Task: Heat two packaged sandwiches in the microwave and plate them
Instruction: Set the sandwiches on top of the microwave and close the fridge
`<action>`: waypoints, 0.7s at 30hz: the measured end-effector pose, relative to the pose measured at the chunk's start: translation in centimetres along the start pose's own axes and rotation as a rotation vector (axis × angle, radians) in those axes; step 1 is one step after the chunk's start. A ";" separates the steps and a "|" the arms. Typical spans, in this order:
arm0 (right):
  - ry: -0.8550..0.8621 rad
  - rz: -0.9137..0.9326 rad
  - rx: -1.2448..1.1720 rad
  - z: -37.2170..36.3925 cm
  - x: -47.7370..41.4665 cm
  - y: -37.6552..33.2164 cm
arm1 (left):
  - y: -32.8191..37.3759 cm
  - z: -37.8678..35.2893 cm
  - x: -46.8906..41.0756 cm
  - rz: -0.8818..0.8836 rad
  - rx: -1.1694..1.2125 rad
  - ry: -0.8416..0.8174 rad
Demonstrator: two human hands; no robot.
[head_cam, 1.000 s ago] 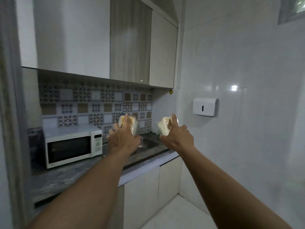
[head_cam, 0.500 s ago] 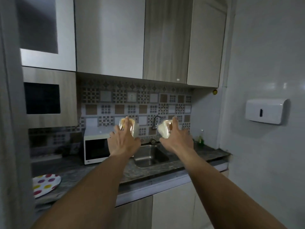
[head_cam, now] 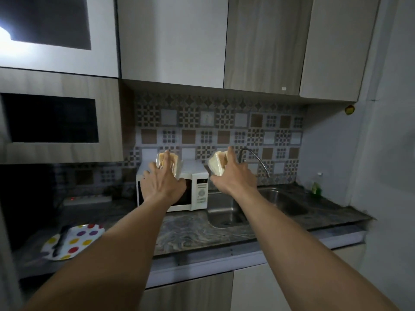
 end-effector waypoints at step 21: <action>-0.063 0.125 -0.124 -14.6 -27.7 -2.9 | -3.1 -15.3 -21.1 0.133 -0.125 0.085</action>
Point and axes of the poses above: each hand's wrist, its own x-axis away from the middle knuckle, its own z-axis out of the back of the hand, y = z × x, the point moved 8 cm from there along -x, towards the middle knuckle, and after that the axes turned 11 degrees about x, right-handed, at the moved point
